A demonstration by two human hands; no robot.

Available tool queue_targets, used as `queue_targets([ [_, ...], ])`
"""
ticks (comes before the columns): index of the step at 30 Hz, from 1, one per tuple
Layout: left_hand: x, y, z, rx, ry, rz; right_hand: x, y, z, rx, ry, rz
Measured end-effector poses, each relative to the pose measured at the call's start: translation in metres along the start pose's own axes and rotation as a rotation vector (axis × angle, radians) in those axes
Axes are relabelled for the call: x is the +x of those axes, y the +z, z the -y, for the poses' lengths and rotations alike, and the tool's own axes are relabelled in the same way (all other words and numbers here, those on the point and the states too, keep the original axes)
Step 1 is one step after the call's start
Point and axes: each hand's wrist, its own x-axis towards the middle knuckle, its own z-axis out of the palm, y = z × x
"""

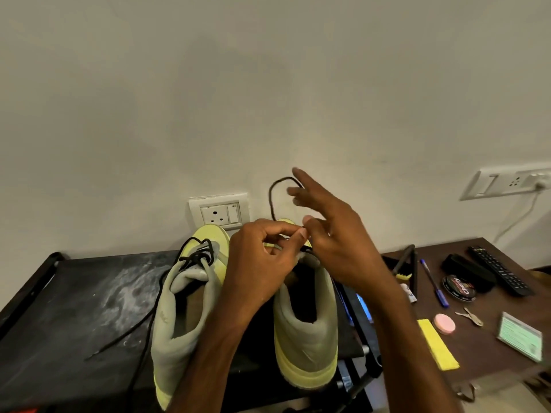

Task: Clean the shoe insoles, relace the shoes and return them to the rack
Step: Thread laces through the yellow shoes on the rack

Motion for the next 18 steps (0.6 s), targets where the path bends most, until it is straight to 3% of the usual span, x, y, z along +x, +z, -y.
queue_targets([
  [4, 0.0, -0.003, -0.002, 0.017, -0.006, -0.026, 0.001, -0.001, -0.002, -0.082, 0.062, -0.123],
  [9, 0.0, -0.01, -0.006, -0.001, -0.065, -0.076, -0.007, -0.01, 0.0, 0.026, 0.143, 0.053],
  [18, 0.003, -0.027, -0.017, 0.1, -0.059, 0.142, -0.009, -0.006, 0.002, 0.309, 0.294, -0.065],
])
